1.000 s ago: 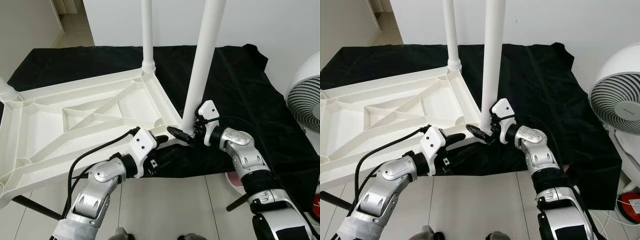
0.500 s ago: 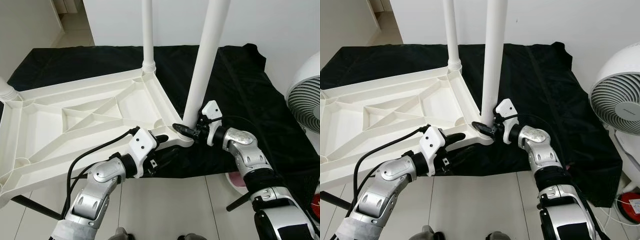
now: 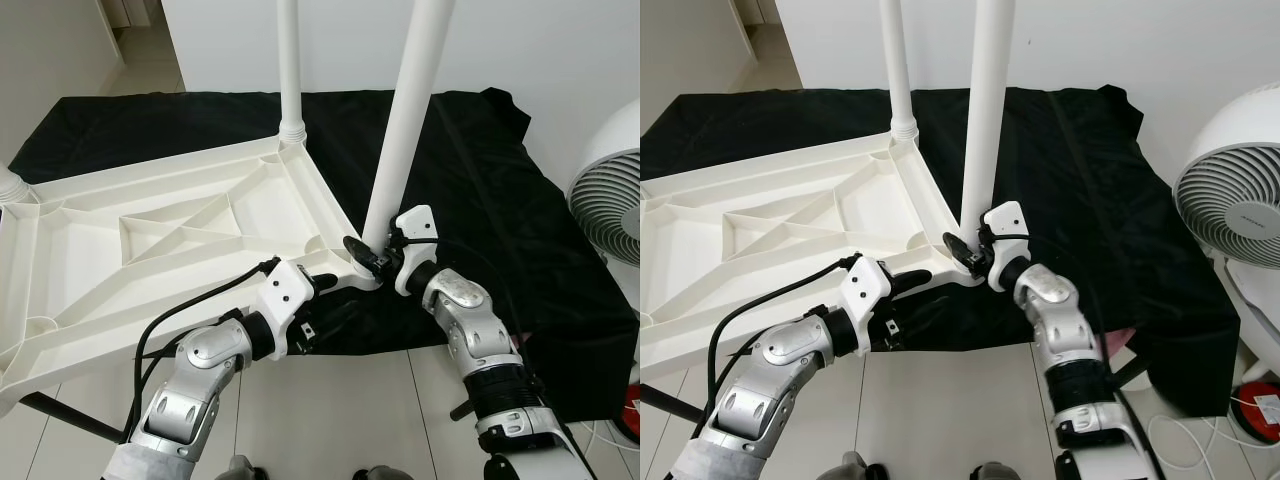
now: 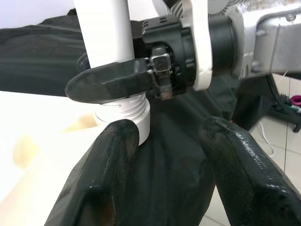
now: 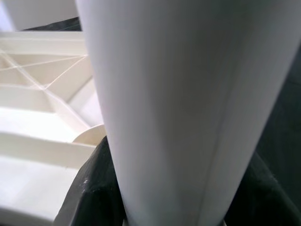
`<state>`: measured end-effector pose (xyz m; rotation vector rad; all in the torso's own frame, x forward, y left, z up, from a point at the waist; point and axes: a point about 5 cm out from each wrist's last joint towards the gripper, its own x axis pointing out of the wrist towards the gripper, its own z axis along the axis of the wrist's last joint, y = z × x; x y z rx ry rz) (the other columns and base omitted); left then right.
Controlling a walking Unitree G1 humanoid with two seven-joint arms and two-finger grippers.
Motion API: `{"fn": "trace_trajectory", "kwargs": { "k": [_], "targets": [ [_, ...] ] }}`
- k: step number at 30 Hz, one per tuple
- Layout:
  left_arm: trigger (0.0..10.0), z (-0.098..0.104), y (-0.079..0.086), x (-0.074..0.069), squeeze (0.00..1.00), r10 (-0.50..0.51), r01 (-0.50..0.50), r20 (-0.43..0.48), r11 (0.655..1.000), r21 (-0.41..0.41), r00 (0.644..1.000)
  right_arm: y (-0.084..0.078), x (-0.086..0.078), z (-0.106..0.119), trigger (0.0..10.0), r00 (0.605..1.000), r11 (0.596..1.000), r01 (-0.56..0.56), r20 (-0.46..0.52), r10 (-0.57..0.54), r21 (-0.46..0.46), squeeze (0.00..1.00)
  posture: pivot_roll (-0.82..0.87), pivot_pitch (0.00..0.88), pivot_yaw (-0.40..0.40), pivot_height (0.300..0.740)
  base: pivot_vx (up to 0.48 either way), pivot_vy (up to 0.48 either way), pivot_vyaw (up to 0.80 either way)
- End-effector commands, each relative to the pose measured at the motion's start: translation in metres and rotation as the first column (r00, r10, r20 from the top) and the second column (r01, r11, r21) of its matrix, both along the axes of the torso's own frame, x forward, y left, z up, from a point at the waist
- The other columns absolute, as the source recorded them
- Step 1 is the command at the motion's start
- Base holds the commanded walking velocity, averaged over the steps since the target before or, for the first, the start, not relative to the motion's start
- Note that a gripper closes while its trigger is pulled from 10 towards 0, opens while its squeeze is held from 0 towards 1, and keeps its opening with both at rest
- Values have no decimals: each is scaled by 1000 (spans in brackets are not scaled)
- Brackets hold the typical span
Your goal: Building children table
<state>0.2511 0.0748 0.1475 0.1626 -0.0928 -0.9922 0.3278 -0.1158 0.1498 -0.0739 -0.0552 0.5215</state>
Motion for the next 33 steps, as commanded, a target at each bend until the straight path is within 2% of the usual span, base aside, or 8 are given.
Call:
{"fn": "trace_trajectory", "kwargs": {
  "k": [1, 6, 14, 15, 24, 25, 30, 33],
  "targets": [
    [10000, -1, 1, 0, 0, 45, -45, -5, 999, -5, 999, 4, -3, -8, 10000, 995, 995, 97, -41, -96, 36, 0, -71, 76, 30, 740, 0, 0, 0],
    [10000, 0, 1, 2, 0, 44, -44, -4, 999, -4, 999, 15, -17, -8, 10000, 939, 934, 344, -39, -342, 96, 0, -73, 76, 29, 740, 0, 0, 0],
    [10000, 0, 0, 3, 0, 40, -40, -2, 999, -6, 999, 21, -21, -4, 10000, 938, 932, 345, -41, -343, 111, 0, -73, 76, 29, 740, 0, 0, 0],
    [10000, 0, 0, 3, 0, 37, -37, -2, 999, -6, 999, 17, -20, -2, 10000, 940, 931, 341, -38, -339, 128, 1000, -80, 79, 37, 740, 0, 0, 0],
    [10000, 0, 2, 3, 0, 40, -40, -3, 999, -1, 999, 5, -14, 5, 10000, 972, 965, 236, -29, -234, 118, 1000, -76, 83, 40, 740, 0, 0, 0],
    [10000, 0, 2, 2, 0, 40, -40, -4, 999, 2, 999, 3, -13, 5, 10000, 987, 984, 163, -13, -162, 79, 0, -74, 79, 40, 740, 0, 0, 0],
    [10000, 0, 2, 2, 0, 40, -40, -4, 999, 3, 999, 0, -11, 5, 10000, 994, 993, 105, -17, -104, 57, 0, -72, 72, 37, 740, 0, 0, 0],
    [10000, 0, 3, 3, 0, 41, -41, 0, 999, 7, 999, -10, -5, 7, 10000, 993, 992, -109, 30, 111, -58, 0, -70, 68, 38, 740, 0, 0, 0]
  ]
}}
